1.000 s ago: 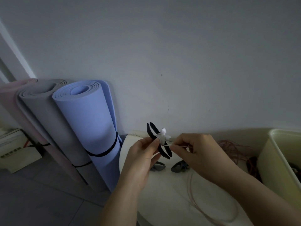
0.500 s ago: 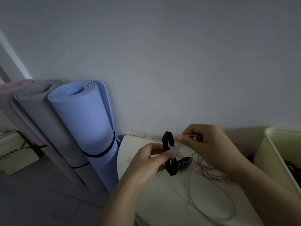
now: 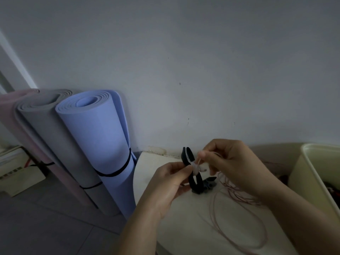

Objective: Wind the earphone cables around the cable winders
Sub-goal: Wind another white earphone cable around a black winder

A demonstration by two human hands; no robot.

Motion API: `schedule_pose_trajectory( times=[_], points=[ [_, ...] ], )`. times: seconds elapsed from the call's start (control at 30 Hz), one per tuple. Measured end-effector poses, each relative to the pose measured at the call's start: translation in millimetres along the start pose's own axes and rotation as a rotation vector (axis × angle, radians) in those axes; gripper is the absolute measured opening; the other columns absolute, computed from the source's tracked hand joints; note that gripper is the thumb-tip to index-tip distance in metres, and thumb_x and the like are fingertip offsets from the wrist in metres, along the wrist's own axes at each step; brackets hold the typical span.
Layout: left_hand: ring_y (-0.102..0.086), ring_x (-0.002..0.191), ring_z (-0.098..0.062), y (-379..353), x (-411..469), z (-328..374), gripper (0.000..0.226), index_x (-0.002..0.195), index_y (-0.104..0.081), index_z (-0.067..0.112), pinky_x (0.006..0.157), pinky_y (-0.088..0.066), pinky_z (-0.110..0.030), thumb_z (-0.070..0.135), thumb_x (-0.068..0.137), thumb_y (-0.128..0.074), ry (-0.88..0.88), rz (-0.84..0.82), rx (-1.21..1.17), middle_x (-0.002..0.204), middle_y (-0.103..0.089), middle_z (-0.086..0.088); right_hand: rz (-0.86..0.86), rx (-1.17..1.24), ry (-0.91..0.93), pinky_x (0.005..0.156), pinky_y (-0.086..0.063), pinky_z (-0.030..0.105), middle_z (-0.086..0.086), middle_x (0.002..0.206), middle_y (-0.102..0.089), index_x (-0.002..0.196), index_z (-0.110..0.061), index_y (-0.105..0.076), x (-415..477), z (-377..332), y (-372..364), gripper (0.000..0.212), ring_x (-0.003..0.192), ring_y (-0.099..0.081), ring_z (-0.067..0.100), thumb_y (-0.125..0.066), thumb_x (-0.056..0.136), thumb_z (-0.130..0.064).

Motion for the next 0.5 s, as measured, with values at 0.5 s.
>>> schedule_pose_trajectory(
  times=[0.5],
  points=[
    [-0.070, 0.086, -0.007, -5, -14, 4, 0.014, 0.100, -0.069, 0.018, 0.074, -0.052, -0.018, 0.013, 0.088, -0.065, -0.011, -0.249, 0.221, 0.093, -0.073, 0.007, 0.169, -0.054, -0.108, 0.039, -0.024, 0.014, -0.011, 0.039, -0.037, 0.068, -0.020, -0.066, 8, 23, 18, 0.022, 0.036, -0.026, 0.005, -0.068, 0.079, -0.038]
  ],
)
Point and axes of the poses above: each hand's wrist, its own x-axis towards the middle knuckle, its own y-axis out of the back of the hand, z = x × y, the point moved 3 cm from there along x, towards the middle knuckle
